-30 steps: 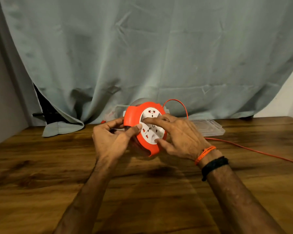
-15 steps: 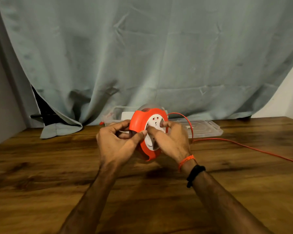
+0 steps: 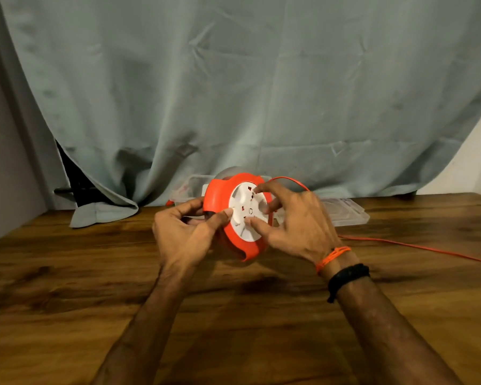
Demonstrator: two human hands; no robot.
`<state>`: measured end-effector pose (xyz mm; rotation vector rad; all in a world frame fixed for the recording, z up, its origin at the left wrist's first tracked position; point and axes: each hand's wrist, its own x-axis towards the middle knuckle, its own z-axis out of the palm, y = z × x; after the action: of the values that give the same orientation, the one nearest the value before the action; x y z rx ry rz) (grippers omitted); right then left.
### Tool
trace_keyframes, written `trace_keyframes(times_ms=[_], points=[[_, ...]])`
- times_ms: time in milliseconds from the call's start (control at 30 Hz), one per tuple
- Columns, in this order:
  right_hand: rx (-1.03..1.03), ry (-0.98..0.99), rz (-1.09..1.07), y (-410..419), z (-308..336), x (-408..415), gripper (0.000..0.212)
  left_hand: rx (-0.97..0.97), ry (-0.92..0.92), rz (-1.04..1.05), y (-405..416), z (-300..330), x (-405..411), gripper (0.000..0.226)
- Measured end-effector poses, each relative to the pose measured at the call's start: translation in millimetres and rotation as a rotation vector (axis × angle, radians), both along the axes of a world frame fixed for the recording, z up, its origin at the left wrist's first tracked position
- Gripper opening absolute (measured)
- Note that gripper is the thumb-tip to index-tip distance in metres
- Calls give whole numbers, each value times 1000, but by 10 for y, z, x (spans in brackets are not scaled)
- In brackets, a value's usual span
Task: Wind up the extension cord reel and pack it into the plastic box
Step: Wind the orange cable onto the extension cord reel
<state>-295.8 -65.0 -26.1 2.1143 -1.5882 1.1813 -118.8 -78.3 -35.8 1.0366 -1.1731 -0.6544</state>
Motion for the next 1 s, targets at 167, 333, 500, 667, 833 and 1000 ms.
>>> trace_keyframes(times_ms=[167,333,500,667,833,1000], points=[[-108,303,99,3,-31,-41,63,20,19,-23,-17,-7,21,43],[-117,315,97,-41,-75,-24,67,31,36,-71,-15,-6,14,41],[-147,251,50,-38,-103,10,61,16,3,-60,2,-13,4,44],[91,-194,4,21,-86,130,58,-12,-39,-25,9,-15,-32,44],[492,-1013,7,17,-16,253,27,-51,-88,-28,11,-54,-91,44],[583,-1222,100,35,0,254,40,-67,-104,-37,-9,-62,-123,45]])
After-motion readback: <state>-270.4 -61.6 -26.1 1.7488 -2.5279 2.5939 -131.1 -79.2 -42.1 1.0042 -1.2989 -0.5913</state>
